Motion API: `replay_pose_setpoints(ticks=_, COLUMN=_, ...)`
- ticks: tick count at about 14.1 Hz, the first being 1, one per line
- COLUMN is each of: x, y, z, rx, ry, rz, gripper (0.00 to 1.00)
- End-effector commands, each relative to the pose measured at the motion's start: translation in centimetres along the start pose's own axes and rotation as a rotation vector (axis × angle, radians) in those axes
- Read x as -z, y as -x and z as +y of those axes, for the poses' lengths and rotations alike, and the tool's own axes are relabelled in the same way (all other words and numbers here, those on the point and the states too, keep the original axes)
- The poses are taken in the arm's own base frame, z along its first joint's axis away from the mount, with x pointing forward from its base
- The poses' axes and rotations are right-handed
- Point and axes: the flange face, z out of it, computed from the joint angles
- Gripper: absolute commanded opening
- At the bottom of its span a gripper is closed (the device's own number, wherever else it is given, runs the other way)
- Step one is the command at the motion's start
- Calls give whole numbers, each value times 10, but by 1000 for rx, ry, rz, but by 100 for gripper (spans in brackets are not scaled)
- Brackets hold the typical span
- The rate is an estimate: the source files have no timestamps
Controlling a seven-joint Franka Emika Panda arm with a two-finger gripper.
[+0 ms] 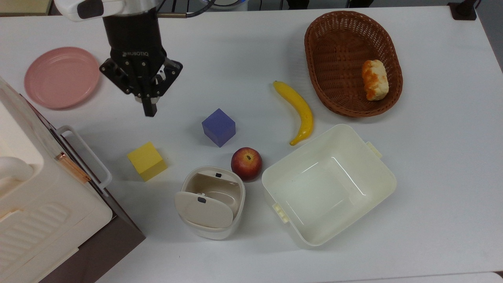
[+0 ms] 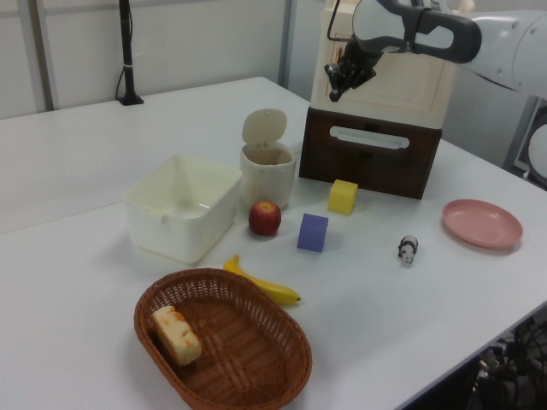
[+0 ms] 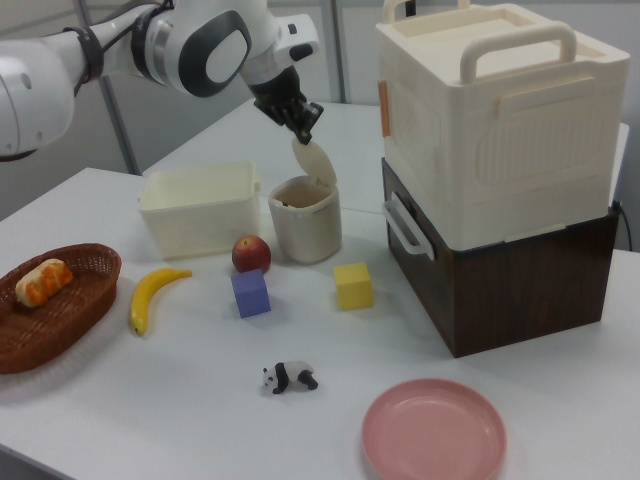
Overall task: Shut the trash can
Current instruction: 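Move the gripper over toward the open lid of the small trash can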
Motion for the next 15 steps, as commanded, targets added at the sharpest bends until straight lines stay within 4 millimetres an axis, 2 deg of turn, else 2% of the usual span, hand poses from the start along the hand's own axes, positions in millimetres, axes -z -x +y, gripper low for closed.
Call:
replay_pose_setpoints(ticks=1, x=-13, y=-16, z=-1, rx=-3, ry=-5, rz=108, gripper=0)
replay_pose_setpoints(ticks=5, x=-39, y=-35, z=-6, rx=5, ry=5, rz=157, gripper=0)
replay_pose_setpoints(ticks=8, x=-40, y=-45, z=-11, rx=13, ry=7, rz=189, gripper=0)
replay_pose_setpoints(ticks=10, x=-43, y=-52, z=-16, rx=21, ry=10, rz=274, gripper=0)
replay_pose_setpoints(ticks=12, x=-60, y=-53, z=-32, rx=29, ry=5, rz=338, gripper=0)
replay_pose_setpoints(ticks=15, x=-75, y=-51, z=-37, rx=35, ry=6, rz=352, gripper=0)
